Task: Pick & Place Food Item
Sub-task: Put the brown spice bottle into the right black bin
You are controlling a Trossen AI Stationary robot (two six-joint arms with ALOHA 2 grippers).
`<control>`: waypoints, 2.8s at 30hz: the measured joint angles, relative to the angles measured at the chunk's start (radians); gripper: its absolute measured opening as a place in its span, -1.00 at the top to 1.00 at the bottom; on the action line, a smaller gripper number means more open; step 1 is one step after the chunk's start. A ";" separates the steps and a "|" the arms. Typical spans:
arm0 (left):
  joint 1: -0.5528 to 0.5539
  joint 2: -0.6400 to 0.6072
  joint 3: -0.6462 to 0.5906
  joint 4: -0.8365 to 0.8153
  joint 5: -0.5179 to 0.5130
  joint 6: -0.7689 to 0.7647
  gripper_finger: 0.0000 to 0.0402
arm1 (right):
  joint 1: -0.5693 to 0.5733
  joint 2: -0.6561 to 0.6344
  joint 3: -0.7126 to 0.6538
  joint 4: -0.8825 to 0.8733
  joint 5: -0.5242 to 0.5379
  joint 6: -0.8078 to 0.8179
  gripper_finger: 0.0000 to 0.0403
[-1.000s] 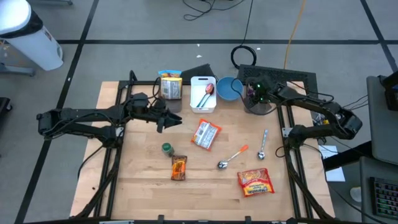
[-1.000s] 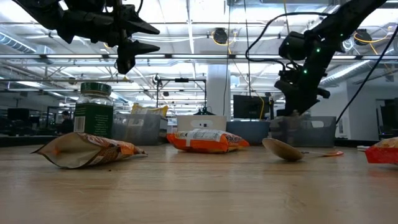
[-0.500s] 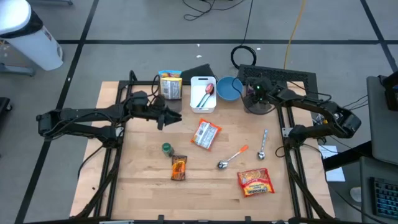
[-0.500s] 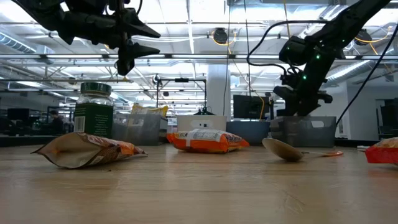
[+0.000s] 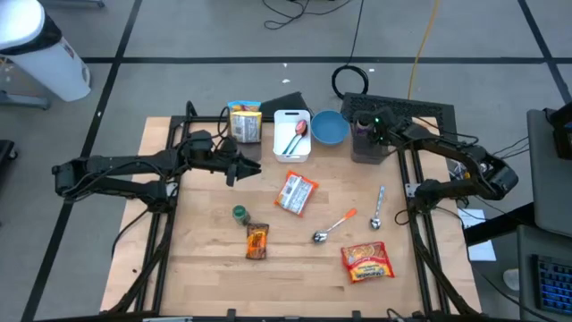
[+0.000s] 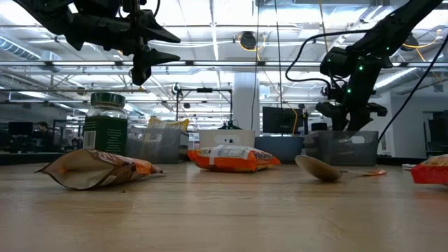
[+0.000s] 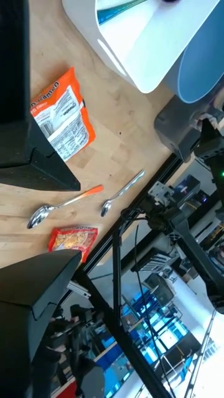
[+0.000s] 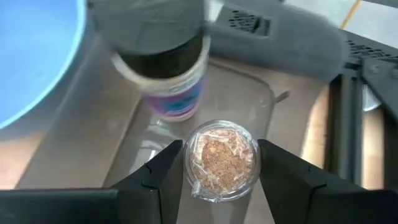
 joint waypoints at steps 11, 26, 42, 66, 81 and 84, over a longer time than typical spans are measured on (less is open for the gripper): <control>0.000 0.000 0.000 0.000 0.000 0.004 0.15 | -0.090 0.003 0.000 0.070 -0.003 0.066 0.18; 0.000 0.000 0.000 -0.001 0.017 -0.016 0.15 | -0.105 0.115 0.001 0.172 -0.016 0.074 0.18; 0.001 0.000 0.000 -0.003 0.017 -0.019 0.15 | -0.123 0.170 0.002 0.196 -0.039 0.067 0.18; 0.001 0.000 0.000 -0.003 0.016 -0.027 0.15 | -0.124 0.174 -0.001 0.189 -0.069 0.065 -0.08; 0.001 0.000 0.000 -0.003 0.016 -0.026 0.15 | -0.124 0.173 0.000 0.217 -0.096 0.067 -0.28; 0.001 0.000 0.000 -0.003 0.016 -0.026 0.15 | -0.124 0.172 0.000 0.222 -0.107 0.074 -0.34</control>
